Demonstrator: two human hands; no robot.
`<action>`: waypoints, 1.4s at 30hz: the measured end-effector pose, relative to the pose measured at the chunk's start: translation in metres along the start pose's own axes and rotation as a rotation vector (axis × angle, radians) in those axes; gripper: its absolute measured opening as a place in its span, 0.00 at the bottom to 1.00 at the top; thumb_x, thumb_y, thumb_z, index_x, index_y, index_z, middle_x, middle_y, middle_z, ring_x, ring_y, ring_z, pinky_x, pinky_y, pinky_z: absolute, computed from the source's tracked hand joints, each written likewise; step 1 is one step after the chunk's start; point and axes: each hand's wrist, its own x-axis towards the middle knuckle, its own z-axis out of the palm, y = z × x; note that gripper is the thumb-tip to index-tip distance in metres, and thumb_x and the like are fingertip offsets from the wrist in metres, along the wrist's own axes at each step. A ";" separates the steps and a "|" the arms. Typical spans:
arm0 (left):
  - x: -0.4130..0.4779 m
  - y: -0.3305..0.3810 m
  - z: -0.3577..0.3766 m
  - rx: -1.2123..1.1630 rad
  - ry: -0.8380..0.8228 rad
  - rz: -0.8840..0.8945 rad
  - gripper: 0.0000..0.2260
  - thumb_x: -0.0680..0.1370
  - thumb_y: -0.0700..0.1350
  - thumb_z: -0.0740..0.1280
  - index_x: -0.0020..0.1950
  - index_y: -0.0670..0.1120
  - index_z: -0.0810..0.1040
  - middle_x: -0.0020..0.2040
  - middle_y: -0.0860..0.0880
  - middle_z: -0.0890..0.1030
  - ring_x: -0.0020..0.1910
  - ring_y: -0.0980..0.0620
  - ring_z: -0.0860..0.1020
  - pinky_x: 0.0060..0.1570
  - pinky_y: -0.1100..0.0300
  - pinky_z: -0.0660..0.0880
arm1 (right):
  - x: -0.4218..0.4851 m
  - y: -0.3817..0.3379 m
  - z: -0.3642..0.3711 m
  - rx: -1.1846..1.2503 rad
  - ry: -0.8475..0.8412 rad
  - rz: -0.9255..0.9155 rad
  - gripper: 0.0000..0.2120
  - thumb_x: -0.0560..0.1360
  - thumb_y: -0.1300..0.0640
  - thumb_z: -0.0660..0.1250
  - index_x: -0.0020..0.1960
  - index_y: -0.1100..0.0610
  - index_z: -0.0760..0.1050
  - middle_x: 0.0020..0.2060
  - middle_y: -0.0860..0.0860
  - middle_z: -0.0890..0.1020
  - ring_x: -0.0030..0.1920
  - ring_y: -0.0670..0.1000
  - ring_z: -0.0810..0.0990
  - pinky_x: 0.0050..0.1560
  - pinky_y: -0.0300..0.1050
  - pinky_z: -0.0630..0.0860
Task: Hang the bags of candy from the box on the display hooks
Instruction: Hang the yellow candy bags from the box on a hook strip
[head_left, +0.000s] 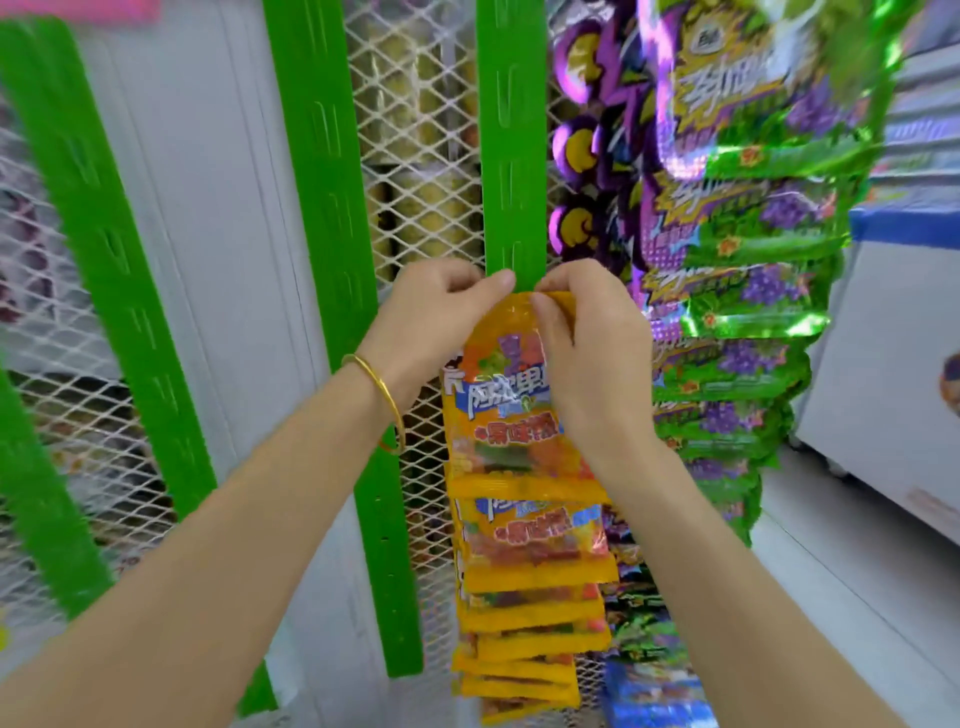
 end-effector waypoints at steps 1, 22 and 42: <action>0.000 0.001 -0.001 0.018 -0.008 -0.005 0.19 0.76 0.50 0.66 0.44 0.32 0.76 0.37 0.40 0.75 0.34 0.51 0.71 0.33 0.60 0.68 | 0.000 0.000 0.002 -0.024 0.008 -0.010 0.04 0.76 0.60 0.62 0.49 0.60 0.74 0.44 0.54 0.78 0.43 0.51 0.72 0.41 0.46 0.66; -0.012 -0.014 -0.002 0.058 -0.060 0.014 0.05 0.76 0.42 0.66 0.49 0.42 0.79 0.44 0.40 0.82 0.42 0.48 0.79 0.50 0.47 0.77 | -0.025 0.007 0.003 -0.139 -0.115 0.019 0.07 0.78 0.60 0.62 0.53 0.62 0.71 0.49 0.56 0.75 0.41 0.59 0.76 0.35 0.51 0.72; -0.269 -0.225 -0.021 0.302 0.013 -0.216 0.10 0.73 0.38 0.68 0.53 0.46 0.78 0.54 0.51 0.73 0.58 0.50 0.73 0.51 0.47 0.76 | -0.312 0.012 0.061 0.024 -0.930 0.095 0.11 0.75 0.61 0.65 0.57 0.57 0.74 0.52 0.52 0.76 0.47 0.52 0.78 0.42 0.40 0.70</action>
